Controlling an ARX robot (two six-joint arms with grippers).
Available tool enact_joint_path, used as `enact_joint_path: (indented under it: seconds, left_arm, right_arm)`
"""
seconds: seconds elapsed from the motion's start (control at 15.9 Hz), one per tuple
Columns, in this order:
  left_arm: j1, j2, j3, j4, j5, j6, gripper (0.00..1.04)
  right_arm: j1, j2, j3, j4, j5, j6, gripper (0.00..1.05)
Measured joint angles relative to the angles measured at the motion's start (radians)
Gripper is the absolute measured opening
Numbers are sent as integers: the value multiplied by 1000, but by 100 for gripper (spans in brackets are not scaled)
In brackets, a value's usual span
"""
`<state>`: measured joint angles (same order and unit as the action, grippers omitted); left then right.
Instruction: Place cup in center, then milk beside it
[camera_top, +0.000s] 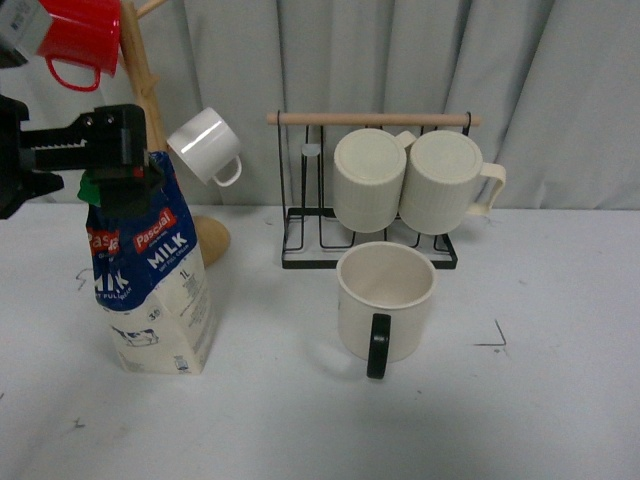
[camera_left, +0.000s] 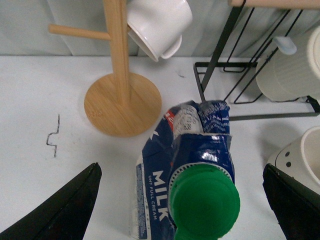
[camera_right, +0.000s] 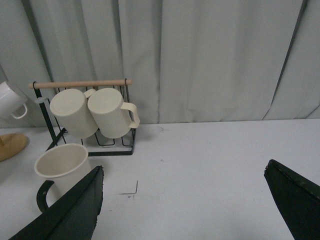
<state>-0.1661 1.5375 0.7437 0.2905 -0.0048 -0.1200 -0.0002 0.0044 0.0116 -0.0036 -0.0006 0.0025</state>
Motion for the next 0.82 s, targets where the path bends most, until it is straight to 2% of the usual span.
enact_joint_path:
  seconds: [0.25,0.31,0.44,0.63,0.75,0.82]
  left_arm:
    - [-20,106,-19,60,-47,0,98]
    - [-34,115,-27,71,-55,0,81]
    - [-44,115,-27,78,-56,0,63]
    - [-63,125,-24,62,-72,-4,21]
    - [-82,113,-19,39,-89,-4,4]
    - [-99,101,-12,15,-100,-3,3]
  right_arm:
    - [0,0,0,0,0,0,98]
    - [0,0,0,0,0,0,98]
    - [0,0,0,0,0,0,98]
    - [0,0,0,0,0,0,98]
    - [0,0,0,0,0,0,98]
    - [0,0,0,0,0,0,98]
